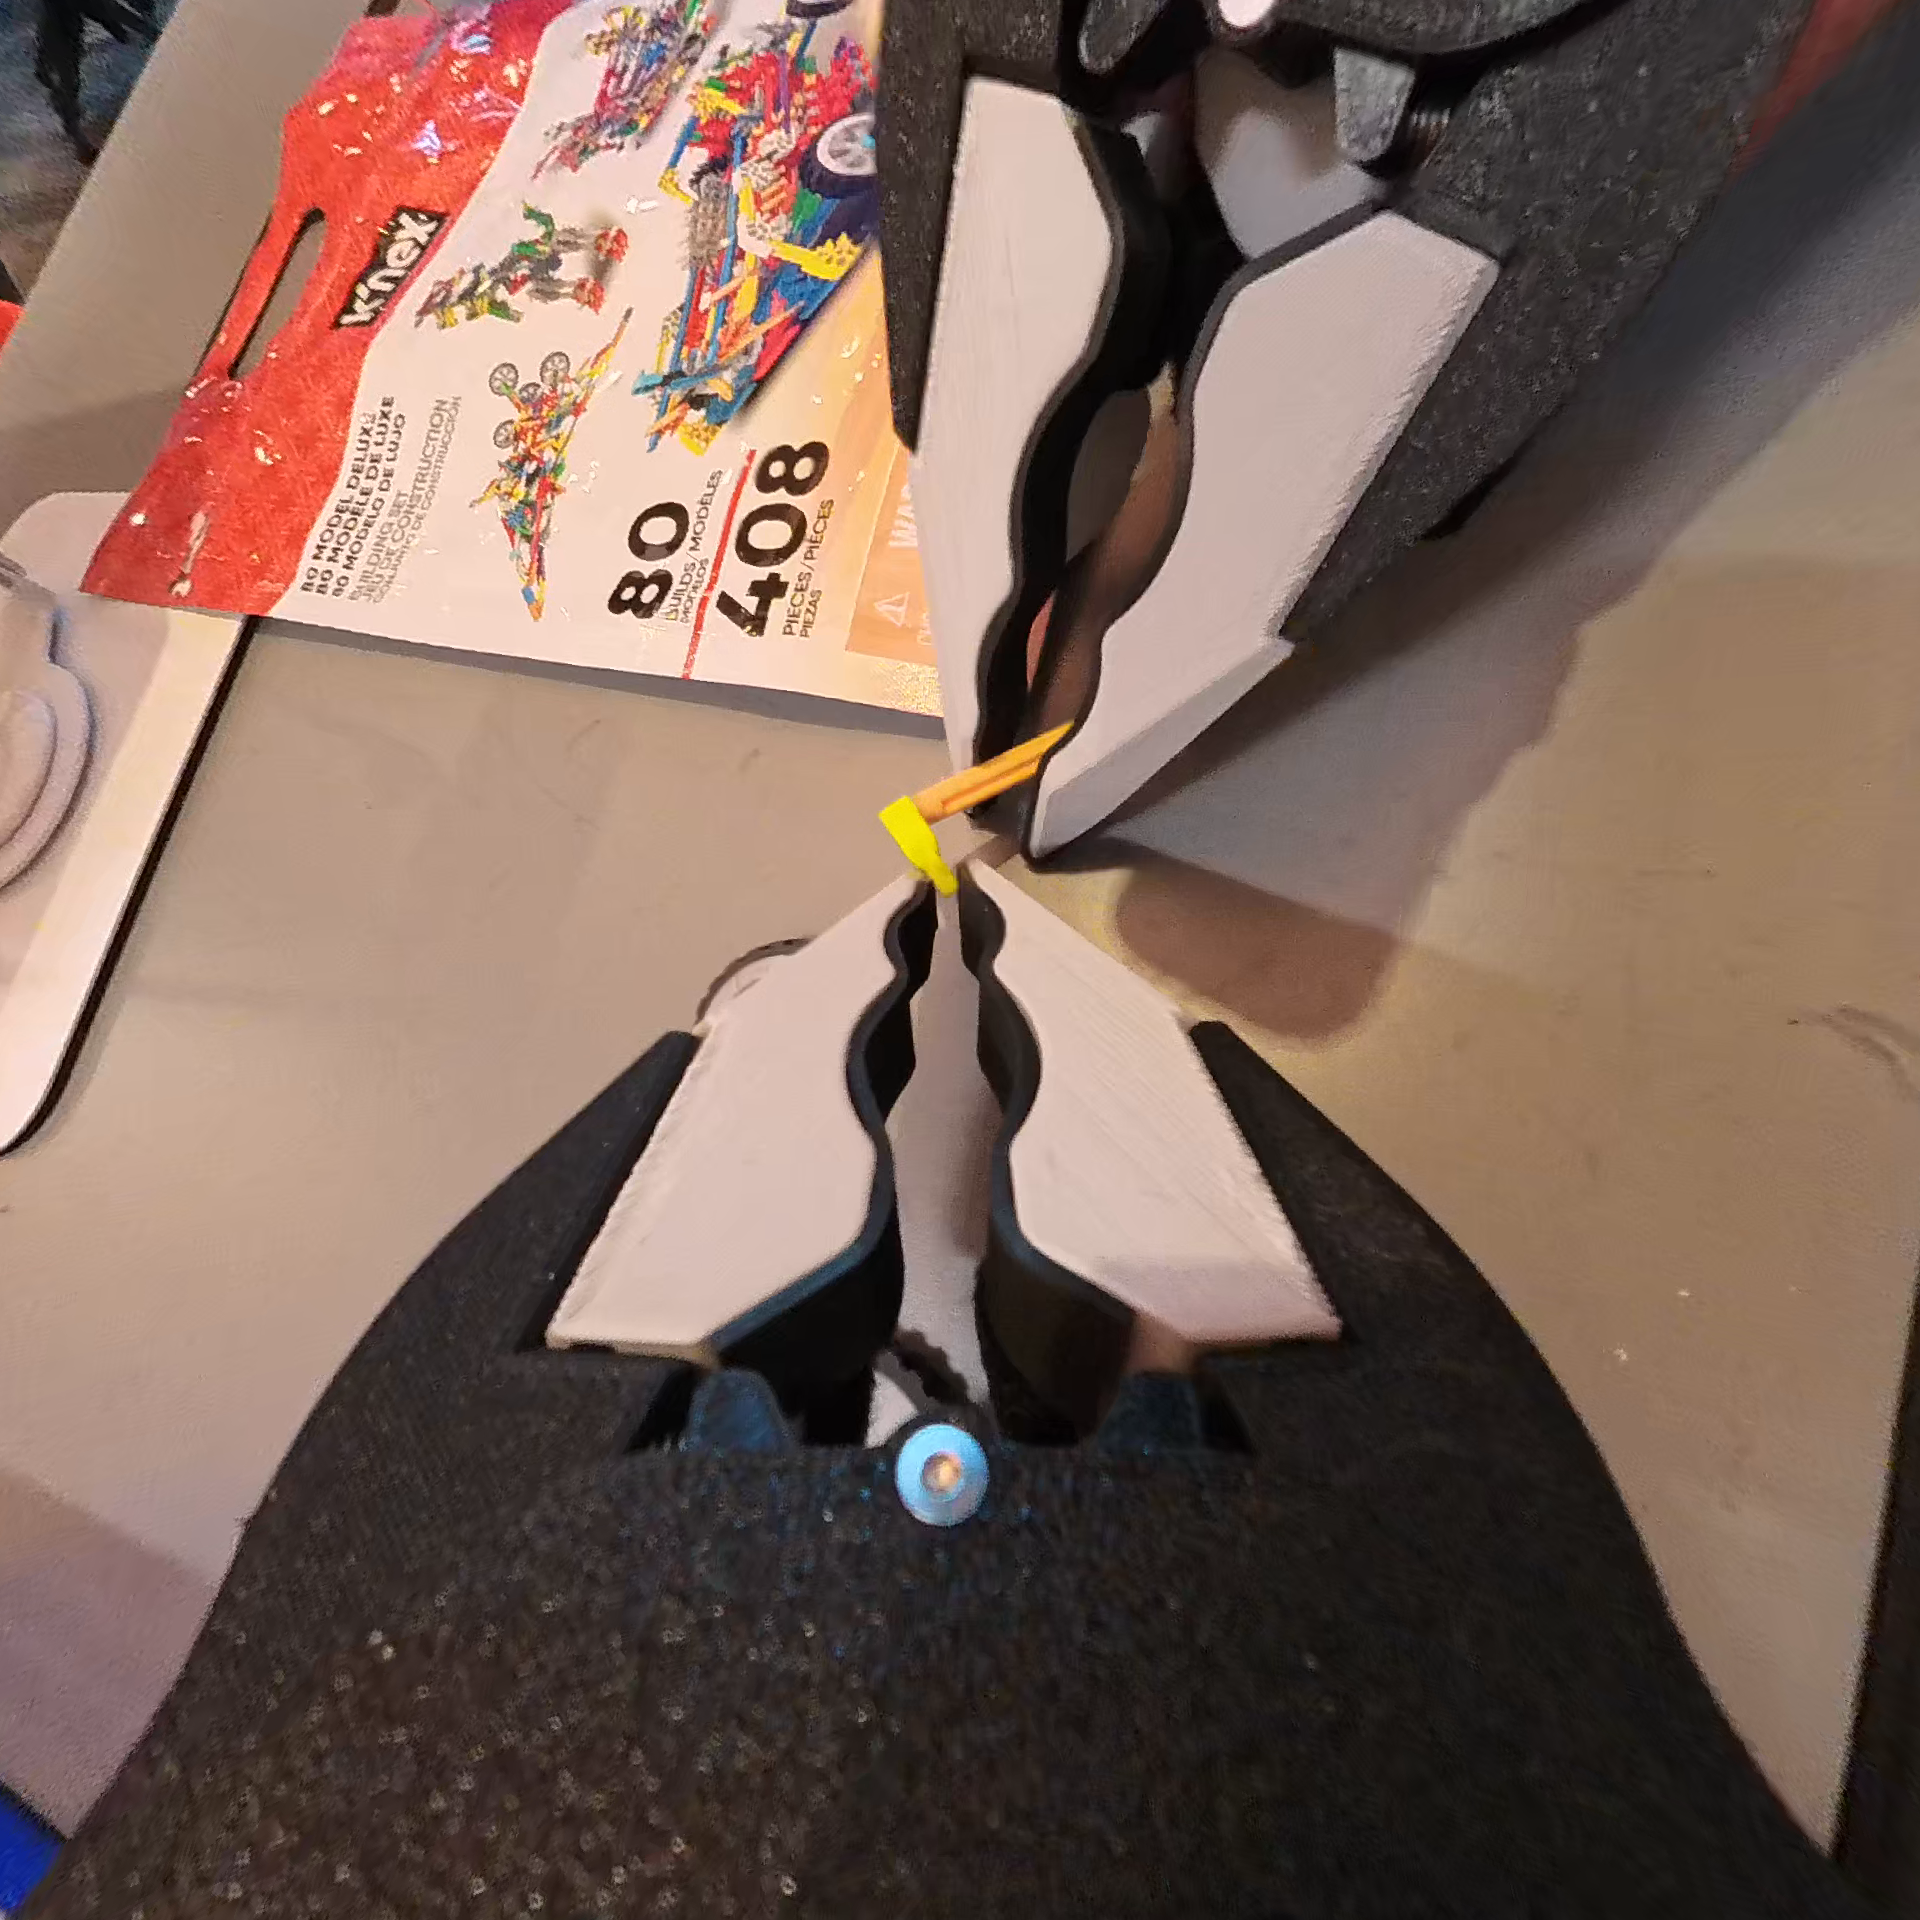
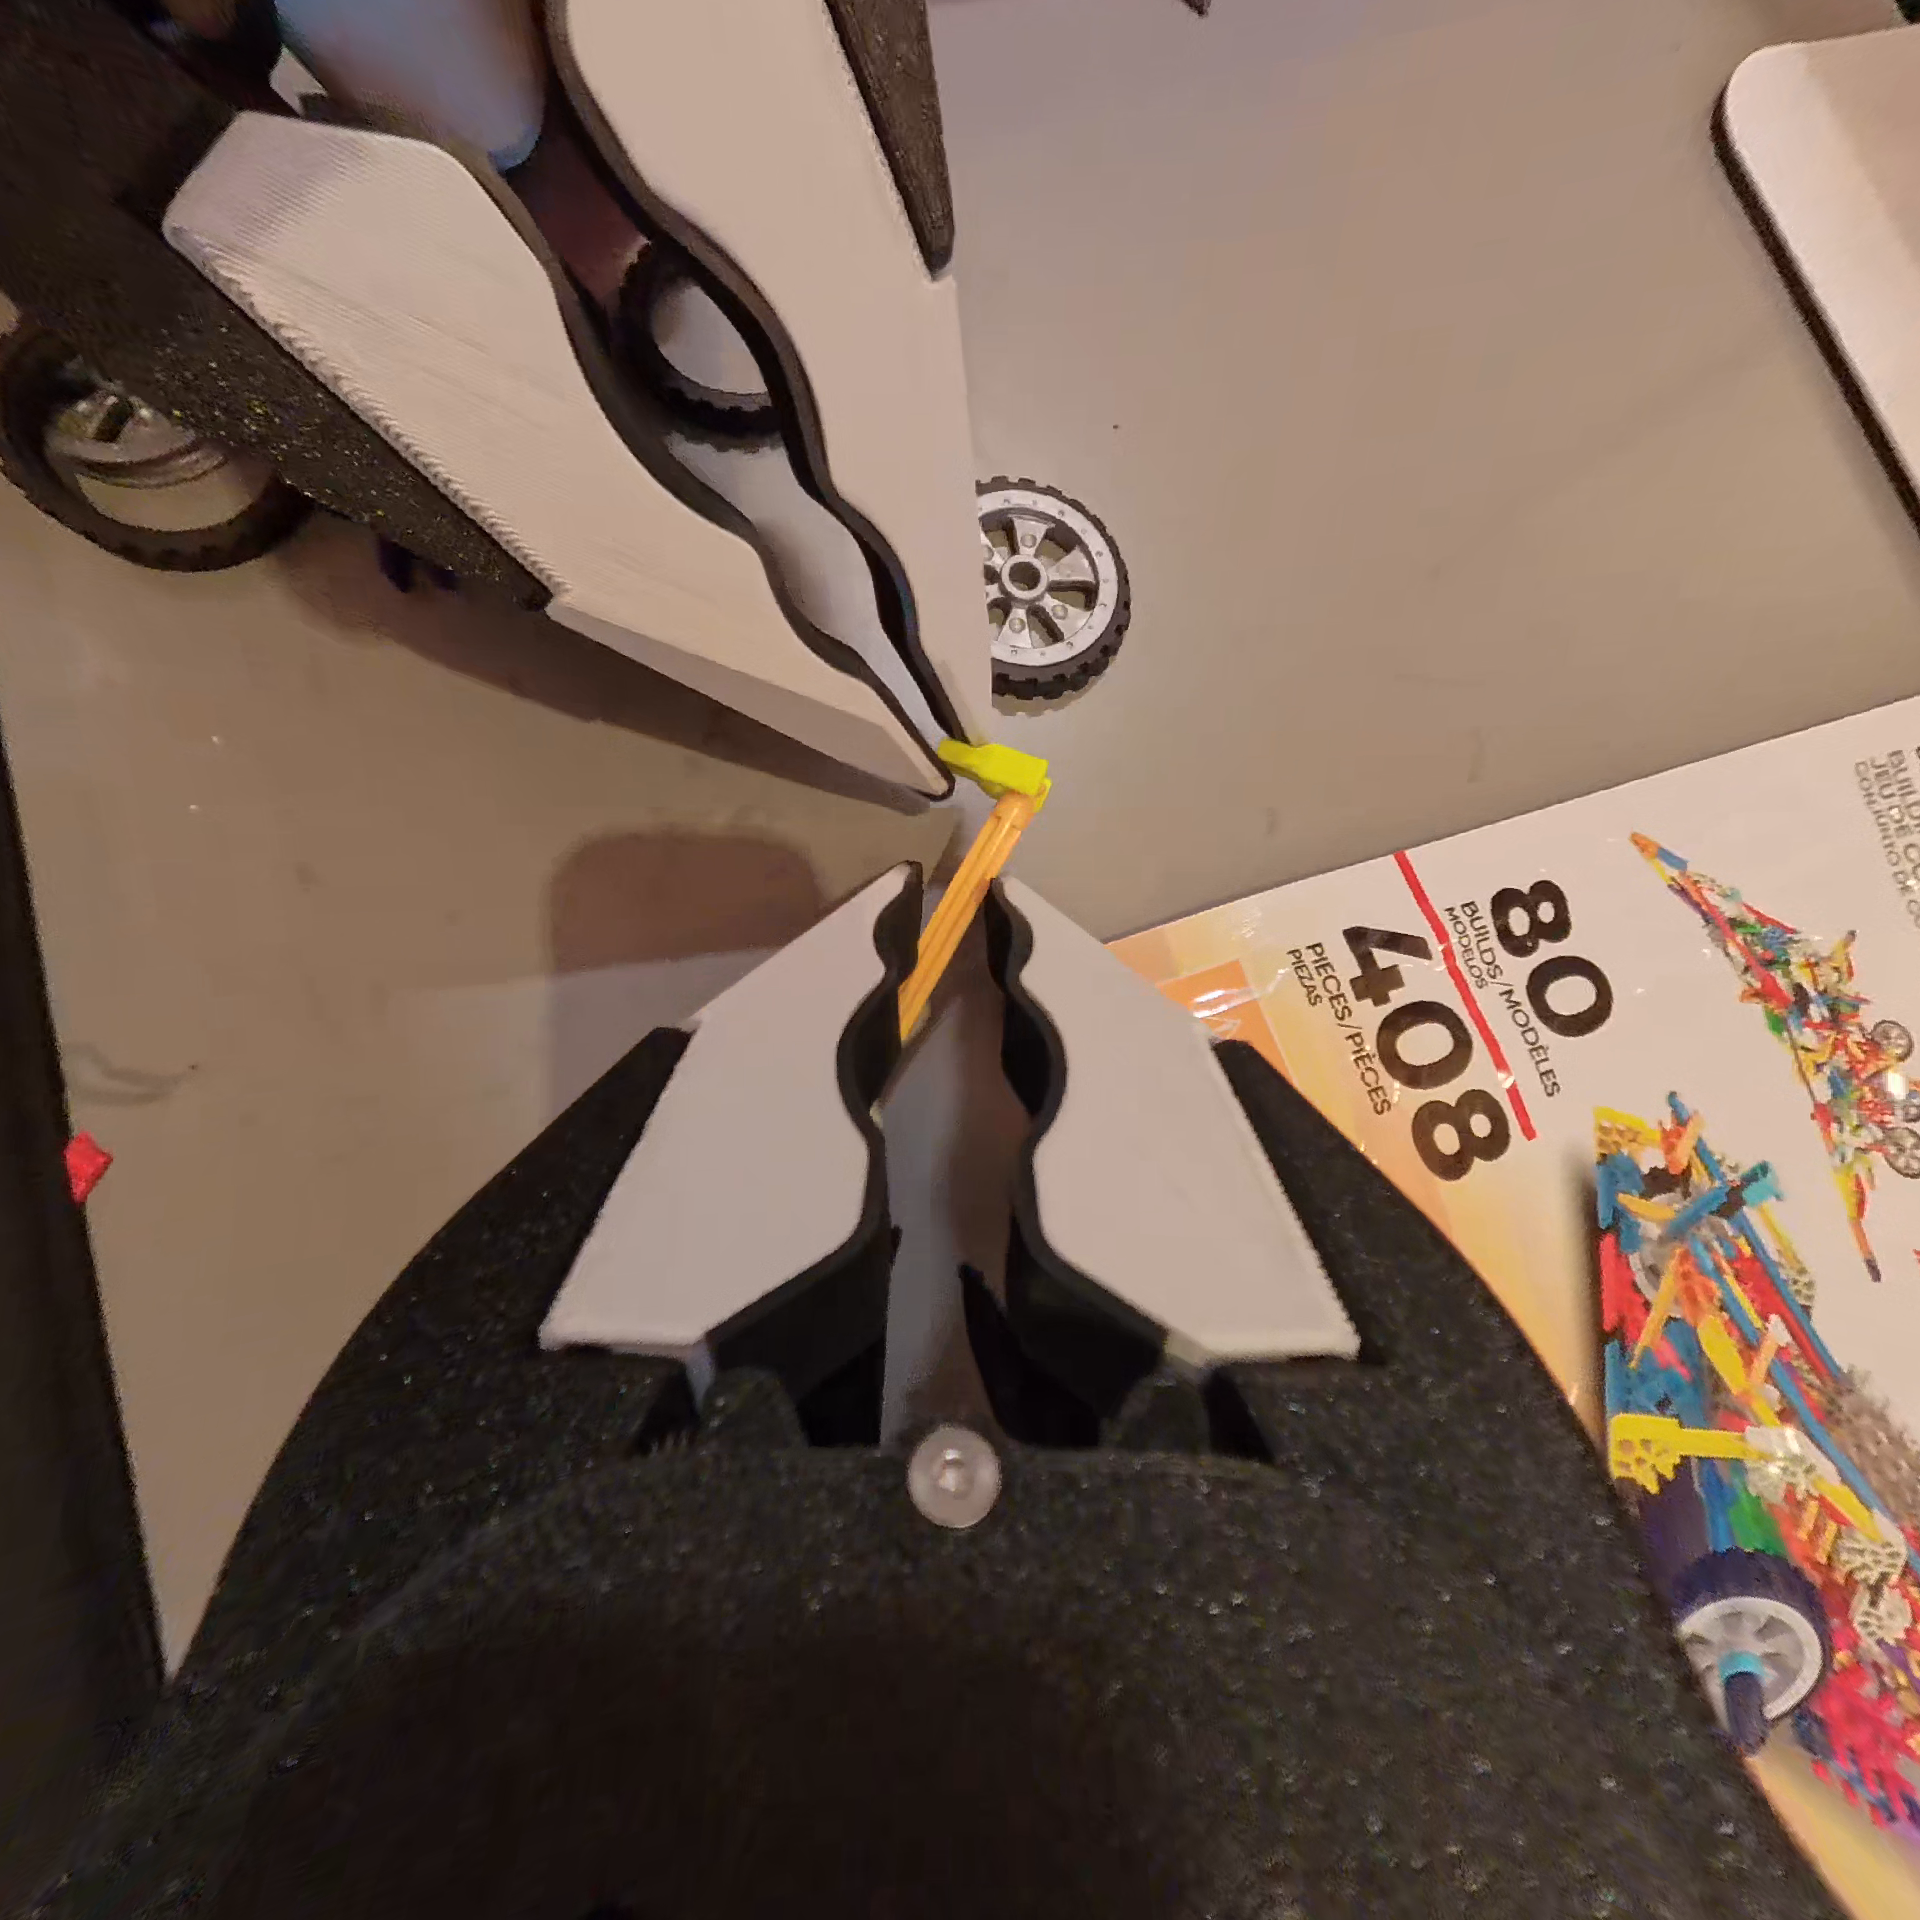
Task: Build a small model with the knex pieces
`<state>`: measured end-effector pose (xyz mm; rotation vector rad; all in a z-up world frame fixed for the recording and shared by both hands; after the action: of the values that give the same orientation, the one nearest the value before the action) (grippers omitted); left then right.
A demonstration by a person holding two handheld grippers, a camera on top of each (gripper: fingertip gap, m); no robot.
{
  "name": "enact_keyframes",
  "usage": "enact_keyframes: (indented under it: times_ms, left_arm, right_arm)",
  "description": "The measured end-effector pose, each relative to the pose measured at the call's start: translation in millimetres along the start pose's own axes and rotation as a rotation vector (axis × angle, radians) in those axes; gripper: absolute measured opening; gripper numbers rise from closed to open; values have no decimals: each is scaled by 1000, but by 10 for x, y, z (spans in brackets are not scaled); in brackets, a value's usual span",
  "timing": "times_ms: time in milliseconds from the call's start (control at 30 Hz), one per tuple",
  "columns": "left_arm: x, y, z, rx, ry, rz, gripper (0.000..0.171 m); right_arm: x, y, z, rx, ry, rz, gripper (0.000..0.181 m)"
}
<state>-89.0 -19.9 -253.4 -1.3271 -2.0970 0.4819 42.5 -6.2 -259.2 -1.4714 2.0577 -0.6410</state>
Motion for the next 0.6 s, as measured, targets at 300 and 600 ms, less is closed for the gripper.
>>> enact_keyframes:
  times_ms: [300, 600]
  left_arm:
    - [-65, 56, 40, 45, 57, 21, 0]
    - [-36, 2, 54, 36, 32, 110, 10]
  right_arm:
    - [60, -17, -16, 25, -151, 9, 4]
    - [101, -13, -31, 45, -224, 28, 4]
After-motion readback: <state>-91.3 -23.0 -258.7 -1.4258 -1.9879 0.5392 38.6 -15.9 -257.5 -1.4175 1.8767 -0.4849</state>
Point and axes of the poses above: each gripper's, where its closed fingertips meet, y out along the fingers, z out of its underside, x = y × z across the jaws, the point moved 10 cm from there along -y, back along the fingers, and after that the axes turned 6 degrees about -x, right-handed, at the moved point
